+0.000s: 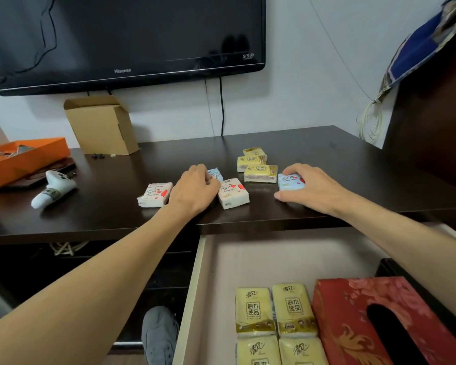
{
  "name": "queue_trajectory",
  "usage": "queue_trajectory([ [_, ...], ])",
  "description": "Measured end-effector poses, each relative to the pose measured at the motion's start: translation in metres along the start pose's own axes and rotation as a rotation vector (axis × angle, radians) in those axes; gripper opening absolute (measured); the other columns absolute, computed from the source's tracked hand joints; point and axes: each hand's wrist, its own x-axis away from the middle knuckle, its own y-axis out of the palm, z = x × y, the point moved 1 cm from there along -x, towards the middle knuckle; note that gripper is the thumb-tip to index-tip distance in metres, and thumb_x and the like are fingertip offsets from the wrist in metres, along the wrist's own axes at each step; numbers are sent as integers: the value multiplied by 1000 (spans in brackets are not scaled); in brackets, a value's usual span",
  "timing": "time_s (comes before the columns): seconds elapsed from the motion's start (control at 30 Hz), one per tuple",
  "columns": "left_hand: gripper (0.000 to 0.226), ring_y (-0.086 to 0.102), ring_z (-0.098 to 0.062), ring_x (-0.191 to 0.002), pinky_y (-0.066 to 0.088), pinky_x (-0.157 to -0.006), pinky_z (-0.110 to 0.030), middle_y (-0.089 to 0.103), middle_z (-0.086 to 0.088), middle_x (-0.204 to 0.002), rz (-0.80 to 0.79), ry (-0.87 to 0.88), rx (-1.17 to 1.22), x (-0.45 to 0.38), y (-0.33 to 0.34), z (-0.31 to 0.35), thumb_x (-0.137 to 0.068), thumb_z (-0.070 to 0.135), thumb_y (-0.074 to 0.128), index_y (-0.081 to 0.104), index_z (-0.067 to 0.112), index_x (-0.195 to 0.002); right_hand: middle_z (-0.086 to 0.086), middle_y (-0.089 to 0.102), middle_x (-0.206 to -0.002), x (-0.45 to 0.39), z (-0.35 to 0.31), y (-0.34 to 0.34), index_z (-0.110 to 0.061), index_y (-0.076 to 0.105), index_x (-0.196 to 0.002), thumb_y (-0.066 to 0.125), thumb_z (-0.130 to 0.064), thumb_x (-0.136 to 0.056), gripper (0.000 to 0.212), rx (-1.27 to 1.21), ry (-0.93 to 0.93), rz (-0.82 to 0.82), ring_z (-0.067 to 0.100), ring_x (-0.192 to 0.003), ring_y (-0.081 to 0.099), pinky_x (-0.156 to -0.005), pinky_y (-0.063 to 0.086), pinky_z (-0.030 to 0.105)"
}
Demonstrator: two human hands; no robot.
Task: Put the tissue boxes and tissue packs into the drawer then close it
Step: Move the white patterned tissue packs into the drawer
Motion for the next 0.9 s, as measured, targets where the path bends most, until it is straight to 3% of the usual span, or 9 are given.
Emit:
queue_trajectory([
  [0.13, 22, 52, -21, -111, 48, -93, -39, 48, -7, -134, -110, -34, 142, -5, 4, -3, -90, 42, 57, 54, 24, -103, -2, 55, -136, -2, 0, -1, -30, 54, -139, 74, -40, -86, 57, 3, -38, -24, 18, -115, 48, -100, 47, 43],
  [0.27, 17, 57, -20, -103, 46, -79, -32, 56, -9, -135, -126, -66, 240, -6, 4, -8, -89, 39, 63, 56, 27, -99, -4, 55, -133, -2, 1, 0, -31, 56, -137, 75, -44, -86, 56, 11, -56, -17, 15, -113, 48, -95, 48, 38],
  [0.43, 27, 61, -27, -110, 52, -84, -35, 54, -8, -129, 1, -41, 124, -2, 2, -6, -84, 45, 73, 55, 30, -97, -6, 56, -127, -3, 3, 1, -30, 57, -130, 79, -57, -79, 61, 20, -46, 66, 14, -111, 51, -80, 47, 29],
  [0.53, 34, 58, -25, -114, 53, -85, -33, 50, -6, -127, 175, -27, 120, 5, -3, -2, -79, 41, 78, 56, 25, -99, -5, 57, -126, -1, 4, 1, -30, 55, -127, 81, -59, -77, 64, 35, -43, 163, 12, -110, 50, -70, 42, 24],
  [0.73, 36, 56, -15, -110, 45, -79, -17, 49, -2, -122, 350, -70, 432, 56, -43, 31, -79, 35, 79, 56, 21, -103, -7, 56, -116, 25, -7, -5, -25, 53, -117, 82, -50, -79, 54, -111, -100, 315, 17, -109, 55, -67, 41, 20],
  [0.8, 33, 59, -11, -109, 50, -84, -23, 53, 1, -119, 288, 0, 577, 89, -54, 44, -76, 40, 76, 56, 25, -98, -6, 57, -113, 47, -21, -10, -26, 53, -110, 80, -49, -78, 48, -192, -208, 324, 17, -104, 56, -66, 42, 19],
  [0.9, 28, 66, -12, -104, 53, -84, -32, 63, -6, -112, 37, 81, 766, 147, -50, 53, -70, 39, 76, 58, 26, -88, -4, 61, -110, 93, -42, -12, -36, 51, -100, 77, -54, -71, 42, -331, -326, 184, 20, -95, 60, -73, 51, 34],
])
